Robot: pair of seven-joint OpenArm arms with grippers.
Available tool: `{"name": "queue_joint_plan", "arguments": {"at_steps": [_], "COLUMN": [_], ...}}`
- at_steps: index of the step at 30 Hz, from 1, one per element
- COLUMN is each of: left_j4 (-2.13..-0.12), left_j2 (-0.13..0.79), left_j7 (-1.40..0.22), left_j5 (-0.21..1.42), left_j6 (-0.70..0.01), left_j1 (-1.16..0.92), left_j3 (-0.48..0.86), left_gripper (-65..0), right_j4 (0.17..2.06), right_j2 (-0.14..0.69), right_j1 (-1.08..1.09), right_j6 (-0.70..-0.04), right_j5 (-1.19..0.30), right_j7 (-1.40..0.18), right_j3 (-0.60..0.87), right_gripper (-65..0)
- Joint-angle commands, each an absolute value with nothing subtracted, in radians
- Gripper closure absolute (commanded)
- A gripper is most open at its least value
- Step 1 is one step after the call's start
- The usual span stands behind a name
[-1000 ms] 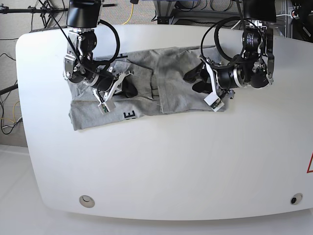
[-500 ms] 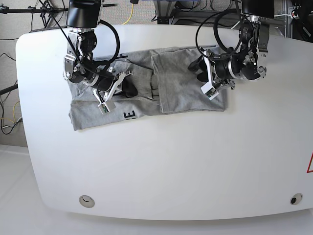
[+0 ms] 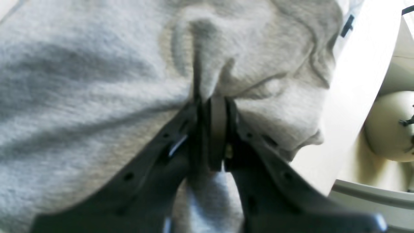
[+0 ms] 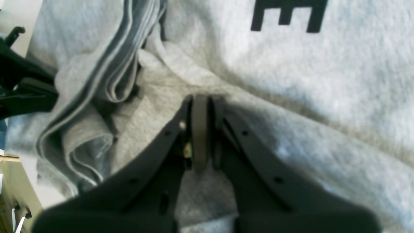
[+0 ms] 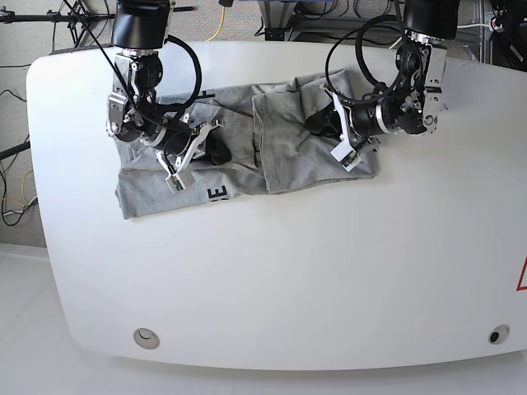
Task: Fold the T-shirt properly
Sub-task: 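Pull the collar end outward with the right gripper to flatten the strip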
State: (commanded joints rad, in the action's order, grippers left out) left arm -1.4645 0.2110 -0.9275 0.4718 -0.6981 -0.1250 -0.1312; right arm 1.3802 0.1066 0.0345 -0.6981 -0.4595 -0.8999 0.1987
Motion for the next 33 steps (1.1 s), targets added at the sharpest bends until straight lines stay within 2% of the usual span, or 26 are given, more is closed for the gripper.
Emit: {"name": "queue_joint_plan", "arguments": {"at_steps": [12,26,29,33], "left_j4": [-1.465,-1.465,-1.465,-1.461], "left_j2": [0.229,0.271,0.289,0.297], "left_j7": [-0.929,-0.924,-0.924,-0.924], "left_j5": [0.472,0.472,0.472,0.472], "left_j6": [-0.698,-0.698,-0.698,-0.698], "left_j1": [-0.125,-0.102,-0.076,-0.054], "left_j3": [-0.128,-0.125,-0.124,-0.124], "left_gripper": [0.0,0.0,0.0,0.0], "right_j4": [1.506,1.535,1.532,1.506], "right_j2": [0.11,0.197,0.217,0.234], "right_j1": [0.071,0.099,0.096,0.094], "right_j6": [-0.698,-0.698,-0.698,-0.698], "right_j5": [-0.456,-0.452,-0.45,-0.45], "right_j7": [-0.975,-1.018,-1.018,-1.017], "right_j3": [0.269,0.417,0.444,0.486], "right_gripper": [-2.1,-3.5,-11.2,-25.6]}}
